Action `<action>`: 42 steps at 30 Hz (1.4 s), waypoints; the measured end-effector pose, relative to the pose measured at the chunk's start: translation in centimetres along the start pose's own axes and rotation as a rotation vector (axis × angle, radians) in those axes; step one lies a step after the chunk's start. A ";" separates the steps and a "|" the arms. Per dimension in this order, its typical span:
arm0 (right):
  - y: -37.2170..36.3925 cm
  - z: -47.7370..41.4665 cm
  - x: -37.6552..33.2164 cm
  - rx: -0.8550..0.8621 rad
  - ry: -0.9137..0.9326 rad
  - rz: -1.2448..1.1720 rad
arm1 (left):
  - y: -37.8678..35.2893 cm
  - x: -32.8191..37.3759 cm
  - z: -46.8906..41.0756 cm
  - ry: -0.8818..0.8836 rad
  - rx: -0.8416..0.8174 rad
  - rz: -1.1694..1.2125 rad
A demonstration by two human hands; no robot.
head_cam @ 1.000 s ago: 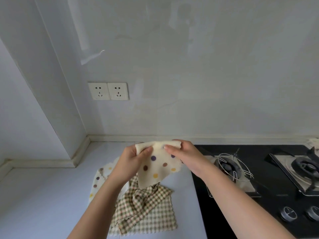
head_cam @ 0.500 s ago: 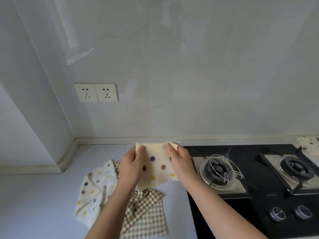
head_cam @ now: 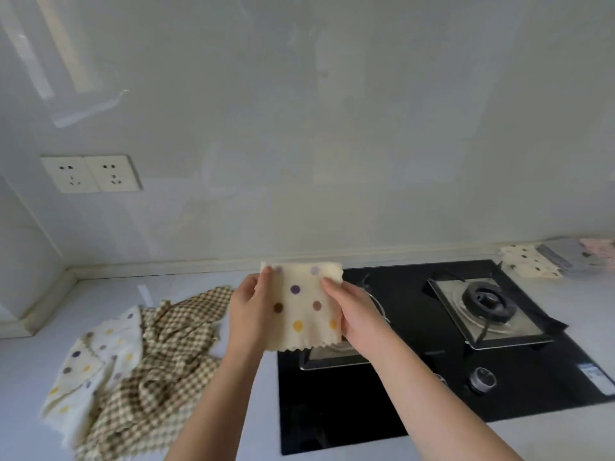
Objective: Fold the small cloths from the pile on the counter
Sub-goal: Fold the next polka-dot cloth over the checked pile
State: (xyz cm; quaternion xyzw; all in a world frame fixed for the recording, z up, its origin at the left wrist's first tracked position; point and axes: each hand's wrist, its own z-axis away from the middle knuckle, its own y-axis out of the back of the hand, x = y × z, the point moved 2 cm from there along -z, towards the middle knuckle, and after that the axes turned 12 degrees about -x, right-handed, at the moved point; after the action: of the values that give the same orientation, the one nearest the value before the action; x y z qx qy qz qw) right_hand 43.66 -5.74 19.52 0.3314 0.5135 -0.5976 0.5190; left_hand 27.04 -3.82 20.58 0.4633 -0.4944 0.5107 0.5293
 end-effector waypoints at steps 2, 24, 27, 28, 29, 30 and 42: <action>4.3 2.7 -0.9 0.067 0.014 0.003 | -4.8 -0.5 1.7 0.044 -0.084 -0.002; 44.6 15.3 -6.8 0.379 -0.078 0.115 | -48.8 -4.8 1.8 -0.016 -0.294 -0.234; 51.0 14.4 -8.3 0.490 -0.102 0.143 | -54.9 -5.3 -0.4 0.015 -0.379 -0.248; 53.0 14.0 -8.7 0.514 -0.107 0.161 | -56.7 -5.4 -1.0 0.033 -0.401 -0.253; 54.9 13.7 -9.2 0.535 -0.114 0.188 | -58.6 -5.5 -1.6 0.051 -0.429 -0.231; 56.9 13.4 -9.8 0.565 -0.112 0.212 | -60.6 -5.8 -2.3 0.075 -0.464 -0.206; 73.2 3.5 -9.7 0.666 -0.110 0.575 | -76.5 -11.1 -11.9 0.289 -0.261 -0.455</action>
State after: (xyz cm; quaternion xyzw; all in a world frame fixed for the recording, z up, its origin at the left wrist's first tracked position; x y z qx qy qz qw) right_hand 116.81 -1.56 9.71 0.5777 0.1514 -0.5784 0.5557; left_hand 104.12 3.35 9.64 0.4129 -0.3590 0.3717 0.7500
